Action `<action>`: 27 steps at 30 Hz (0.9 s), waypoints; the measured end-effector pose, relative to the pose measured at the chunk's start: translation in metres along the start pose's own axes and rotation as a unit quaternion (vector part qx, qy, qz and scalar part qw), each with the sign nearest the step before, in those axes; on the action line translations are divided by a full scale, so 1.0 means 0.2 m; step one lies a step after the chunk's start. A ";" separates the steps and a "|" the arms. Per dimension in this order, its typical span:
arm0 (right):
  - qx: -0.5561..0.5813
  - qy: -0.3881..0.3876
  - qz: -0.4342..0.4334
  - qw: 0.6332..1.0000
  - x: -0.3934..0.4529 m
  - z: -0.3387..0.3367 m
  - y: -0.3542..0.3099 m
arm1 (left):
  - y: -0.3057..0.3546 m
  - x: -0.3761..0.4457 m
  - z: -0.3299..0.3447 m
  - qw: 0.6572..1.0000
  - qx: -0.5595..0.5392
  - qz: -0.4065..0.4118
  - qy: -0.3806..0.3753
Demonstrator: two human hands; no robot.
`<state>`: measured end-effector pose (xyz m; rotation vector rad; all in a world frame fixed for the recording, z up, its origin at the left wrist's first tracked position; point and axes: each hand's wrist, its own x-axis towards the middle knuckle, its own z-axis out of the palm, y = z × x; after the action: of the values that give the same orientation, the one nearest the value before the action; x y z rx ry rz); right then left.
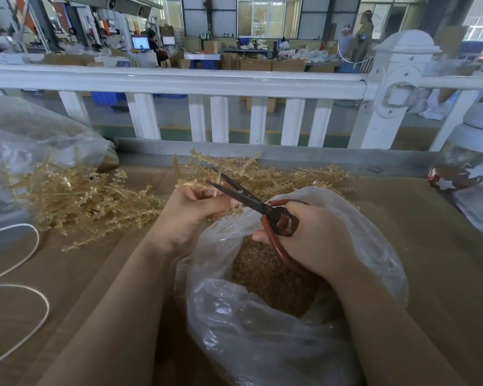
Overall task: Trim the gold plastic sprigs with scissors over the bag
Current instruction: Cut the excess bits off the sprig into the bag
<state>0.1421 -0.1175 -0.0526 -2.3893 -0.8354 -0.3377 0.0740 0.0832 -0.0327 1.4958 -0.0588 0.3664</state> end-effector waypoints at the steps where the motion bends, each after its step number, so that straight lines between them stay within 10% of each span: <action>1: 0.001 0.000 0.001 1.000 0.00 0.00 0.00 | -0.01 0.00 0.00 1.000 -0.003 0.003 0.004; 27: -0.046 -0.023 -0.046 0.998 0.00 0.00 0.03 | -0.04 0.01 -0.03 0.993 0.096 0.003 -0.073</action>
<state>0.1448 -0.1213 -0.0550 -2.4560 -0.9734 -0.3662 0.0769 0.0894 -0.0403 1.7119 -0.1482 0.2716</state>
